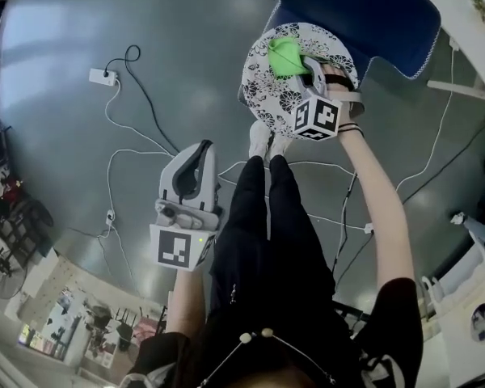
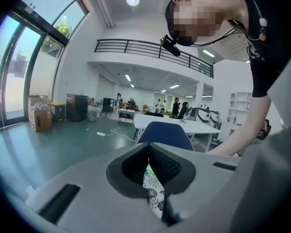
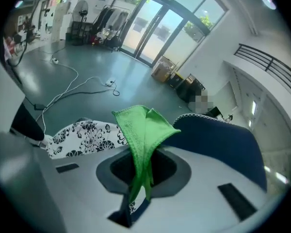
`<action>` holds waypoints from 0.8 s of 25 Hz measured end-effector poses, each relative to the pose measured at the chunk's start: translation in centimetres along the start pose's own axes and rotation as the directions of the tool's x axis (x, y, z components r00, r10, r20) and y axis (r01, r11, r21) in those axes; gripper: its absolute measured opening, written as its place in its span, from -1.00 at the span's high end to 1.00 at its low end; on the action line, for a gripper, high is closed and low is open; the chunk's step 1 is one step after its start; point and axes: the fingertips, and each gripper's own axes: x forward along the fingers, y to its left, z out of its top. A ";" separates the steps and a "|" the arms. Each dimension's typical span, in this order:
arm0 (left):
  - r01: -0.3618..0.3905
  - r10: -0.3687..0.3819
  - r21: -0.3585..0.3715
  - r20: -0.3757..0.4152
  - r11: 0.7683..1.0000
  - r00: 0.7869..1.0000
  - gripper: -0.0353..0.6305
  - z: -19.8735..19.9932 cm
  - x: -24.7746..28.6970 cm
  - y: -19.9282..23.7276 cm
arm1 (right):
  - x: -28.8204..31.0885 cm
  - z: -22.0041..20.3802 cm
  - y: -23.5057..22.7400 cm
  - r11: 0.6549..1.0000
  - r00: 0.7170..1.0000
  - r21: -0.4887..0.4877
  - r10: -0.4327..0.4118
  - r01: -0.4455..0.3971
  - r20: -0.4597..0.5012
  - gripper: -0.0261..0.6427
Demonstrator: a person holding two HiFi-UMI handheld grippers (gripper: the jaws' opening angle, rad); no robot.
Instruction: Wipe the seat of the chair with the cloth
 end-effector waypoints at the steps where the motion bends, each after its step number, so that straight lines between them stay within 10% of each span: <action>1: -0.003 0.003 -0.005 -0.016 1.000 1.000 0.88 -1.0 -0.1 0.1 | 1.3 -0.3 0.4 1.000 1.000 -0.031 -0.002 0.002 -0.006 0.77; 20: -0.041 0.032 -0.052 -0.170 0.998 0.985 0.88 -9.0 0.5 1.2 | 13.2 -4.9 6.8 0.992 0.991 -0.066 0.106 -0.112 -0.083 0.77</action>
